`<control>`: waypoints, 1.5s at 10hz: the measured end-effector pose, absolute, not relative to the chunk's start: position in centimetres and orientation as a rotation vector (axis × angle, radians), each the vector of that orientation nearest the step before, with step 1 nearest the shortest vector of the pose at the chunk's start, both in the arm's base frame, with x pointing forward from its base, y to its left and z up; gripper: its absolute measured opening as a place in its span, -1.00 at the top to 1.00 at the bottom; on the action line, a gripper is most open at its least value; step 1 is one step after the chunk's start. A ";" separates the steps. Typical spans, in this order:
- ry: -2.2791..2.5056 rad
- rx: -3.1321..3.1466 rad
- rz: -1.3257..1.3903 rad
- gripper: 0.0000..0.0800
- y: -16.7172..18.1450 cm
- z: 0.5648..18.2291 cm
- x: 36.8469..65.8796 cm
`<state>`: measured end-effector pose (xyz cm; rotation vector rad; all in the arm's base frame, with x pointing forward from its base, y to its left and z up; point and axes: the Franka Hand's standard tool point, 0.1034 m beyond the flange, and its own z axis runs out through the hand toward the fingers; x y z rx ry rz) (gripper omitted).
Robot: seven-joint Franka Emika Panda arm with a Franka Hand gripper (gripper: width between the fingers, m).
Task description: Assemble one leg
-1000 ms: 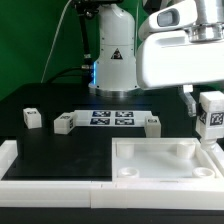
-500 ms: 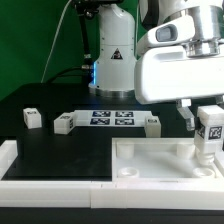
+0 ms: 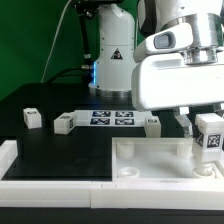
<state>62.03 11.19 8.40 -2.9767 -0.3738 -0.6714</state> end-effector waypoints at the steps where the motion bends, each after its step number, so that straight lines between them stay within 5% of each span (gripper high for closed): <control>1: -0.374 -2.978 -0.665 0.27 11.2 7.9 61.9; 11: -0.388 -2.974 -0.672 0.16 11.3 6.6 61.8; 12: -0.388 -2.974 -0.672 -0.40 11.3 6.6 61.8; 15: -0.388 -2.975 -0.672 -0.61 11.3 6.6 61.8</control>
Offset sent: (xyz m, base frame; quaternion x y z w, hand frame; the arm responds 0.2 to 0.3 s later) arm 0.0060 0.0039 -0.0116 0.0092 -0.0155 -0.0108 0.9998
